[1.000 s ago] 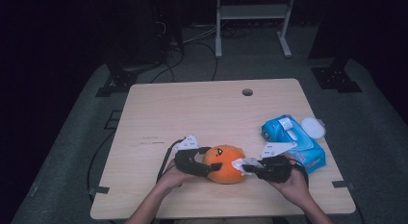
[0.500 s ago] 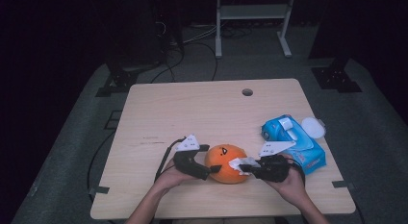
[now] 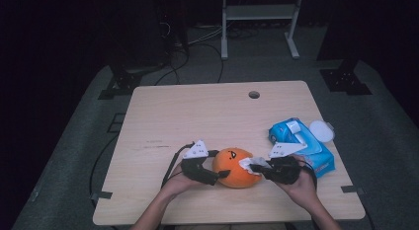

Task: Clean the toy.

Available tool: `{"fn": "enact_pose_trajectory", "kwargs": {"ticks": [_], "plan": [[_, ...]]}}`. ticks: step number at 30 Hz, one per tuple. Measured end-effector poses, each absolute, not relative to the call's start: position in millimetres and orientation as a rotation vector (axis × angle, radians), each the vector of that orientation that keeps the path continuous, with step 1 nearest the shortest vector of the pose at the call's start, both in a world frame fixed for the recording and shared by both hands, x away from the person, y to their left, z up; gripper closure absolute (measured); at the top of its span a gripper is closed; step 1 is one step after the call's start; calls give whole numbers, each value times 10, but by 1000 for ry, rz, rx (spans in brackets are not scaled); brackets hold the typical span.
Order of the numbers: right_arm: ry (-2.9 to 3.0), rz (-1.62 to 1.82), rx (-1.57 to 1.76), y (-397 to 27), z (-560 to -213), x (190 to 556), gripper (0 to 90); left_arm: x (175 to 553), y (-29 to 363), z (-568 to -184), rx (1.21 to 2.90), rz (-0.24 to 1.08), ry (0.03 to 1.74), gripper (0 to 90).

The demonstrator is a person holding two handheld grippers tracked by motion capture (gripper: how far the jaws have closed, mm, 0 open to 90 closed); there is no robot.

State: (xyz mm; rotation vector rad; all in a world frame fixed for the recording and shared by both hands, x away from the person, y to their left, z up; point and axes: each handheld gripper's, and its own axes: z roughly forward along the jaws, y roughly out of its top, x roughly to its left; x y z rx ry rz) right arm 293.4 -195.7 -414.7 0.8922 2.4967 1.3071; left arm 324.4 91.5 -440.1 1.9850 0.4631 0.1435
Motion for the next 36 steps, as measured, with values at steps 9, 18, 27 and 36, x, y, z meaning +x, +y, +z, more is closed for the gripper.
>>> {"fn": "enact_pose_trajectory", "kwargs": {"ticks": [9, 18, 27, 36], "plan": [[2489, 1371, 764, -1729, -3995, 2834, 829, 3128, 827, -4341, 2030, 212, 293, 283], [2509, 1342, 828, -1857, -4089, 2862, 831, 3186, 800, -4363, 1988, 164, 420, 207], [2472, 1383, 749, -1708, -3919, 2829, 830, 3001, 709, -4312, 2052, 298, 203, 311], [2498, 1289, 840, -1922, -4087, 2834, 832, 3111, 731, -4356, 2022, 156, 375, 158]]}}
